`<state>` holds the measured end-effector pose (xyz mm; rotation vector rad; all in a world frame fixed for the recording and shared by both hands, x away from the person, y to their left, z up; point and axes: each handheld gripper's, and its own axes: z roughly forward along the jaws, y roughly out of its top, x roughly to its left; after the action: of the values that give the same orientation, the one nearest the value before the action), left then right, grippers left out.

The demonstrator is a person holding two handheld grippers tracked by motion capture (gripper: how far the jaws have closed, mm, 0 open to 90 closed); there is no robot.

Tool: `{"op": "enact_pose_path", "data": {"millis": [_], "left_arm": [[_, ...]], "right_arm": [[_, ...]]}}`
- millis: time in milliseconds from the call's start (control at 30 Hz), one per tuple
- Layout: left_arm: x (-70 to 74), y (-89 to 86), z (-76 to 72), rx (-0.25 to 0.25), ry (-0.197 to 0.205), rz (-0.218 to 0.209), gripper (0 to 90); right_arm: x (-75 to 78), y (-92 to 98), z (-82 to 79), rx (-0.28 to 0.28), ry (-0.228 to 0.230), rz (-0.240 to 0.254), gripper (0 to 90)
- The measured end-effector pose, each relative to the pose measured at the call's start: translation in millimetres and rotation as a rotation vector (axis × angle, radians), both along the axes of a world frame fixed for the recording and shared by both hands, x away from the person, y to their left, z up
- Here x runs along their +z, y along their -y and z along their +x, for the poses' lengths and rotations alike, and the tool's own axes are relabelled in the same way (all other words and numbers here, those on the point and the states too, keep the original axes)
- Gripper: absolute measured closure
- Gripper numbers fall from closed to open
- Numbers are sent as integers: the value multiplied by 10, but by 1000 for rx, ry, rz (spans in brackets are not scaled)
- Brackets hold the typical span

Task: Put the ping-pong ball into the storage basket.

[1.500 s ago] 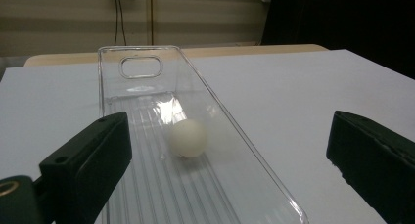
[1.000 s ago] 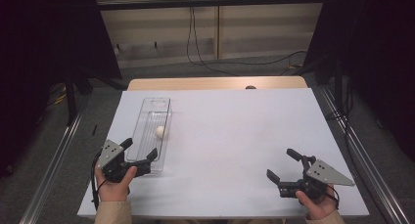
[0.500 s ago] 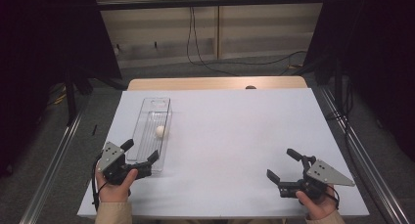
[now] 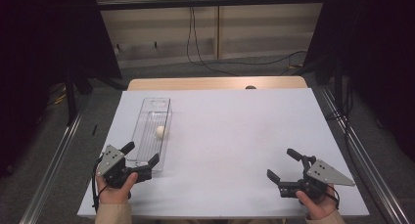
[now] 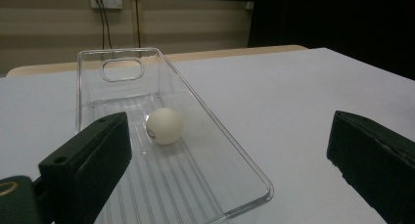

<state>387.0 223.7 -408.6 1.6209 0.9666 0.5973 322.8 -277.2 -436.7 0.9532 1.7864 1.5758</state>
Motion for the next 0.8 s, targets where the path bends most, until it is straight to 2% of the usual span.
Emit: {"op": "enact_pose_path", "data": {"millis": [333, 433, 467, 700, 800], "left_arm": [[-32, -55, -63, -14, 31, -49, 26], [-40, -49, -78, -33, 37, -35, 24], [-45, -36, -80, -40, 34, -48, 24], [-50, -21, -89, -28, 34, -43, 24], [-57, -30, -81, -35, 31, -21, 24]], "right_arm": [[0, -3, 0, 0, -1, 1, 30], [0, -1, 0, -1, -1, 1, 30], [0, -2, 0, -3, -1, 3, 30], [-1, -1, -1, 0, 0, 0, 30], [-2, 1, 1, -1, 1, 0, 30]]}}
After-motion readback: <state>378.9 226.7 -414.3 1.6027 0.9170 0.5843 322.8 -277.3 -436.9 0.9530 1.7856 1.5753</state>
